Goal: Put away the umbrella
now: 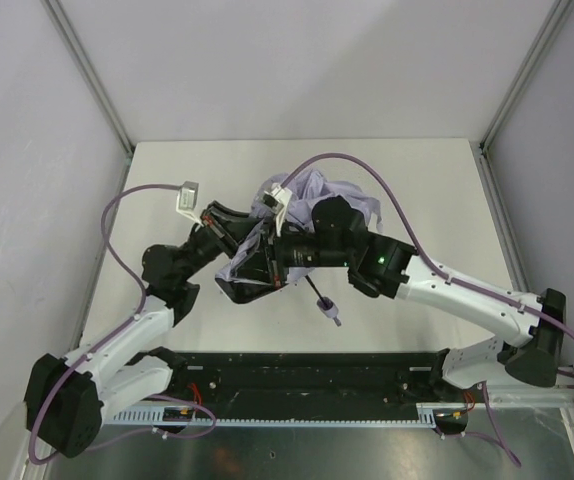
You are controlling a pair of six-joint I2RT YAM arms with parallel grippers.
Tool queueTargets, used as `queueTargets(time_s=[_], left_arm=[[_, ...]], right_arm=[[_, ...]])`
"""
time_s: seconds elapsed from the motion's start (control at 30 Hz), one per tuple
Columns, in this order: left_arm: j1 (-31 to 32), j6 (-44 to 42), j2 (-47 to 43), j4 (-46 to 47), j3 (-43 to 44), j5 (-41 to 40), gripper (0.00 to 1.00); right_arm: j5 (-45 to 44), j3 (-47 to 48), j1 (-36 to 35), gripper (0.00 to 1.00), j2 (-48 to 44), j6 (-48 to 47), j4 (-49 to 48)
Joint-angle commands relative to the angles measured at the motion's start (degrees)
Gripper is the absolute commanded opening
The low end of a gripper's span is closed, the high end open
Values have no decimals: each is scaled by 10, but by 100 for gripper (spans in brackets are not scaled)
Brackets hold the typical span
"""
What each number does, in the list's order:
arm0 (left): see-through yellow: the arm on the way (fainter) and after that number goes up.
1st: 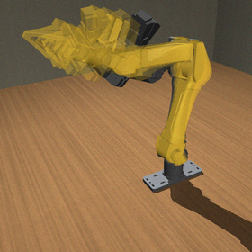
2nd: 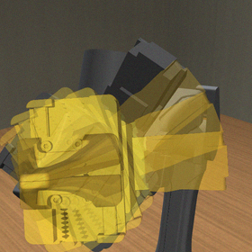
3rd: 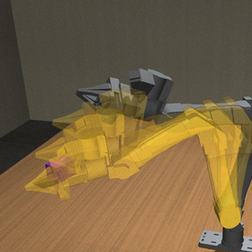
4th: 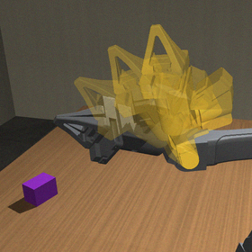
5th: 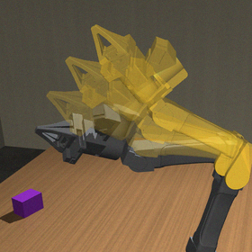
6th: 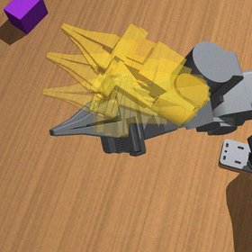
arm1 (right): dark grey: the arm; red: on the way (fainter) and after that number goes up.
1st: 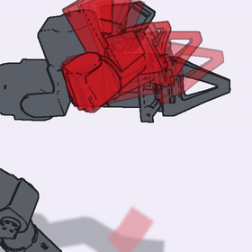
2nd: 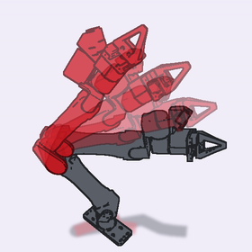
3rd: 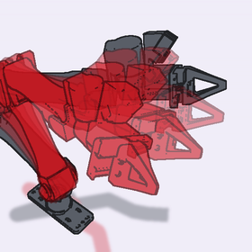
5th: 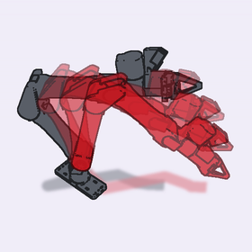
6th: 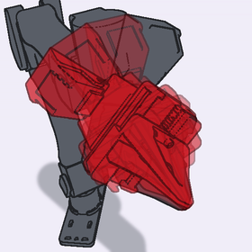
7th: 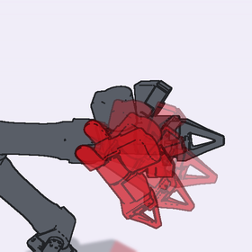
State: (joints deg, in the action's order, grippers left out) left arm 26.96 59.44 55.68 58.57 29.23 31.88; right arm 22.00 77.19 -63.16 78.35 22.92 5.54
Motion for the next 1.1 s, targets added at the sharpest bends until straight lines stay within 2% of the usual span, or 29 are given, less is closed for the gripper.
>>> queueTargets(time_s=[0.0, 0.07, 0.2, 0.3, 0.43, 0.6, 0.87, 0.97, 1.07], left_arm=[[3, 74, -5, 34, 11, 15, 0], [0, 99, 3, 34, 18, 25, 0], [-6, 110, 19, 33, 30, 34, 0], [-16, 125, 46, 31, 36, 41, 0], [-33, 131, 81, 34, 47, 55, 0], [-50, 121, 103, 32, 64, 76, 0], [-56, 122, 108, 31, 62, 92, 0], [-56, 124, 103, 31, 62, 95, 0], [-56, 127, 97, 31, 63, 100, 0]], right_arm=[[12, 52, 11, 14, 16, 7, -5], [11, 71, 5, 19, 25, -7, 22], [-28, 123, -27, 41, 41, -66, 117], [-39, 154, -44, 51, 45, -89, 175], [-67, 148, -56, 55, 3, -96, 199], [-117, 83, -49, 58, -91, -88, 184], [-190, 9, 18, 70, -221, -73, 218], [-202, -20, 91, 74, -260, -53, 234], [-177, -55, 181, 78, -283, -37, 245]])
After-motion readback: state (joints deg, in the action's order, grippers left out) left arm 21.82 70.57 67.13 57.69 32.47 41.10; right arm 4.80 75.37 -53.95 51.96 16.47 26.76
